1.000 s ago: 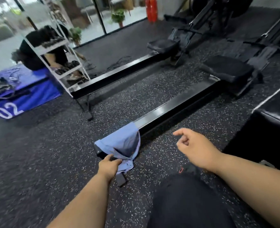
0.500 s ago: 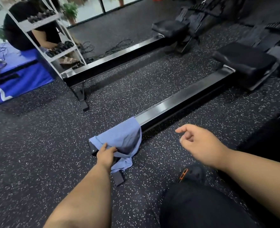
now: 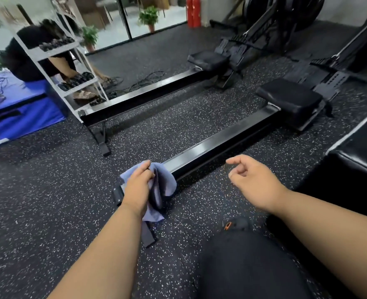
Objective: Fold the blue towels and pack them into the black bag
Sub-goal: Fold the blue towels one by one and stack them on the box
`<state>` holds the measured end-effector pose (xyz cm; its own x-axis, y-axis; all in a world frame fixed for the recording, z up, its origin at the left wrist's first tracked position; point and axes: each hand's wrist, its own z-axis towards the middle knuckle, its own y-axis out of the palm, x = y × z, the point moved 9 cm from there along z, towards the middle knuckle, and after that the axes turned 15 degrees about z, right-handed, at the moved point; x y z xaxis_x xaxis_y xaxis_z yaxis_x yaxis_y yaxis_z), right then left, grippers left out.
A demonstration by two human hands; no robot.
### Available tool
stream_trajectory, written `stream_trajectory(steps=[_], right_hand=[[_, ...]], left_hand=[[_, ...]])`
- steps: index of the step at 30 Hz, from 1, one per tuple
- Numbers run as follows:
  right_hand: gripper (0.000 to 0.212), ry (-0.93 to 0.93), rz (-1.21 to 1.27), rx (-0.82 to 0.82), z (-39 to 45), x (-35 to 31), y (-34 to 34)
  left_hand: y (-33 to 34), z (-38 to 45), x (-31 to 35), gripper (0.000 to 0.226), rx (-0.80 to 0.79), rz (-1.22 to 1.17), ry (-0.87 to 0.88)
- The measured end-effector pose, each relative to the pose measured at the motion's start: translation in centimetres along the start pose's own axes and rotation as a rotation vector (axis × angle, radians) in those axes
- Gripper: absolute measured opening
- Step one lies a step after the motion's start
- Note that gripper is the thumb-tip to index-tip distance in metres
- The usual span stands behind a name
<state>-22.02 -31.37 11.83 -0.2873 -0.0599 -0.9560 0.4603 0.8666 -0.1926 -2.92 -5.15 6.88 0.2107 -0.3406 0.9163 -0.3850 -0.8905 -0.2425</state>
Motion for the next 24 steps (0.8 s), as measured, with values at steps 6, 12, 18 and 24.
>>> stream_trajectory(steps=[6,12,18,24], right_hand=[[0.05,0.018,0.112,0.117,-7.5,-2.4,-5.0],[0.069,0.093,0.302,0.265,-16.1,-2.0,-11.8],[0.068,-0.048,0.475,0.412,-26.7,-2.8,-19.1],[0.063,0.002,0.457,0.607,-34.8,-0.3,-24.2]], left_hand=[[4.8,-11.4,12.6,0.047,-0.168,-0.085,0.285],[11.4,-23.3,22.0,0.055,-0.441,-0.363,0.401],[18.1,-33.7,25.9,0.05,-0.655,-0.435,0.435],[23.5,-40.8,25.2,0.047,-0.787,-0.399,0.381]])
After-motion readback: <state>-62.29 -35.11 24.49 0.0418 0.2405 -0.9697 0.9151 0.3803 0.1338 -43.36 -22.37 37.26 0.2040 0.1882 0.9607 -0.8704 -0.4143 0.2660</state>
